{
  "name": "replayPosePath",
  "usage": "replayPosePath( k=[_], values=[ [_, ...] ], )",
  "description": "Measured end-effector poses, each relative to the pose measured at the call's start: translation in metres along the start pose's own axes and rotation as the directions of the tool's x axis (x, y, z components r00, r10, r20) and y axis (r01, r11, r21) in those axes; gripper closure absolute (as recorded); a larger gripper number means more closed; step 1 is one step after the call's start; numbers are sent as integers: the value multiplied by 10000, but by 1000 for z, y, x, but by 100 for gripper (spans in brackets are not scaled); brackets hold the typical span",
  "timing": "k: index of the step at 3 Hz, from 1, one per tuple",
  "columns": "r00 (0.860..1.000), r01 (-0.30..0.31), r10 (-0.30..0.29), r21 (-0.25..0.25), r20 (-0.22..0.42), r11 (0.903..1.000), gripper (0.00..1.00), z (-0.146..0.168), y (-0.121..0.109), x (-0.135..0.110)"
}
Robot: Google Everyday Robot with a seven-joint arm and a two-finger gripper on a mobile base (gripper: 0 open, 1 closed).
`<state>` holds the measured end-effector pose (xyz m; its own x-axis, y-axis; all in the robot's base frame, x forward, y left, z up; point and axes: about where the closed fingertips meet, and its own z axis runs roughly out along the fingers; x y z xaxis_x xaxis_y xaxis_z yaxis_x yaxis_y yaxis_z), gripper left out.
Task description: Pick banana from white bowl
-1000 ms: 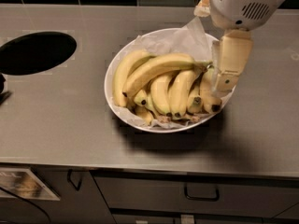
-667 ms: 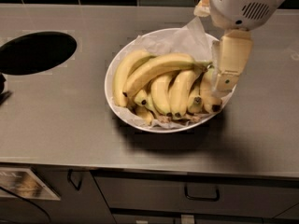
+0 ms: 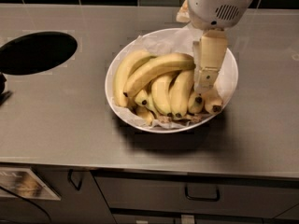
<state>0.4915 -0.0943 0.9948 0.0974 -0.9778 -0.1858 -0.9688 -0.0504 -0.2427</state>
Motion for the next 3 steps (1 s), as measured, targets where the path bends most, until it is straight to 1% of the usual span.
replayPosePath(
  k=[2, 3],
  values=[
    [9998, 188, -183, -697, 77, 9974, 19, 24, -12, -9],
    [10000, 38, -30, -901, 94, 9959, 21, 32, -16, -9]
  ],
)
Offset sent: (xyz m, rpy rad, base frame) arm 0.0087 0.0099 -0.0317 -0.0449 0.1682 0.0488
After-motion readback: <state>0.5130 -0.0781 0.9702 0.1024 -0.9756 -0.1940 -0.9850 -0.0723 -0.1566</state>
